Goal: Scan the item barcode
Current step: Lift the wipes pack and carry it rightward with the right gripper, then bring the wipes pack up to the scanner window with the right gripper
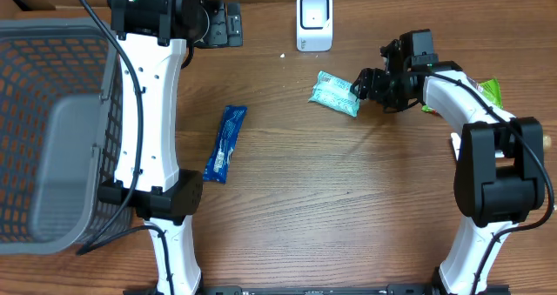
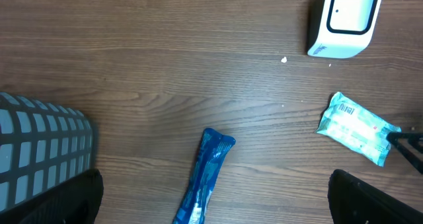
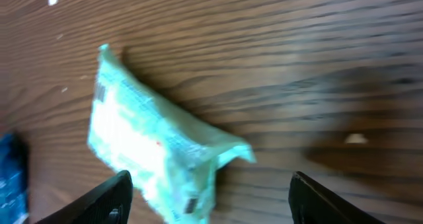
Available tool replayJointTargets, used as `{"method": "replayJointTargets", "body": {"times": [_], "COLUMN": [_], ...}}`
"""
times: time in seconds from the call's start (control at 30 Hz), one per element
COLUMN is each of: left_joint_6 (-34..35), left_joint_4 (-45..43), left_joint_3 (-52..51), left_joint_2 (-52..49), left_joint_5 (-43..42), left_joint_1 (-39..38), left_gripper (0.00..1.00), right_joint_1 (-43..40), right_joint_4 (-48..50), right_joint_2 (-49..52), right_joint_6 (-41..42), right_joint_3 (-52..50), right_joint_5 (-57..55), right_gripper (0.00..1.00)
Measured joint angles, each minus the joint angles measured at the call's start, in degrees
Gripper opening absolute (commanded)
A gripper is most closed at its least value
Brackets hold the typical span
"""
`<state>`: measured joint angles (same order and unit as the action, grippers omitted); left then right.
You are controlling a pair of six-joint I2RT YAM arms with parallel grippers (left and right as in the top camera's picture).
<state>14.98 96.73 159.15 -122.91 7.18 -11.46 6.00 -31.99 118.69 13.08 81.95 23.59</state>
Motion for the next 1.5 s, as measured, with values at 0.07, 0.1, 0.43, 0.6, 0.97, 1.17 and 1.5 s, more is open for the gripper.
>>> {"method": "replayJointTargets", "body": {"times": [0.07, 0.1, 0.43, 0.6, 0.97, 1.17, 1.5], "left_joint_6": [0.00, 0.02, 0.00, 0.00, 0.00, 0.00, 0.00], "left_joint_4": [0.00, 0.00, -0.02, 0.00, 0.00, 0.00, 0.00], "left_joint_3": [-0.02, -0.02, -0.02, -0.02, -0.02, 0.00, -0.02], "left_joint_2": [0.00, 0.00, 0.00, 0.00, 0.00, 0.00, 0.00], "left_joint_5": [0.00, 0.00, 0.00, 0.00, 0.00, -0.02, 0.00], "left_joint_1": [0.00, 0.00, 0.00, 0.00, 0.00, 0.00, 0.00], "left_gripper": [1.00, 1.00, 1.00, 1.00, 1.00, 1.00, 1.00], "right_joint_1": [0.26, 0.57, 2.67, 2.62, 2.19, 0.81, -8.39], "right_joint_4": [0.09, 0.24, 3.98, 5.57, 8.96, 8.33, 6.71], "right_joint_2": [0.00, 0.00, 3.17, 3.87, 7.04, 7.06, 4.94], "right_joint_6": [0.04, 0.20, 1.01, 1.60, 0.79, 0.37, -0.52], "right_joint_3": [0.00, -0.02, -0.02, -0.02, 0.79, 0.90, -0.85], "right_joint_5": [0.98, 1.49, 2.14, 2.82, 5.84, 9.07, 28.11], "right_gripper": [0.78, 0.78, 0.73, 0.62, 0.15, 0.13, 0.04]}}
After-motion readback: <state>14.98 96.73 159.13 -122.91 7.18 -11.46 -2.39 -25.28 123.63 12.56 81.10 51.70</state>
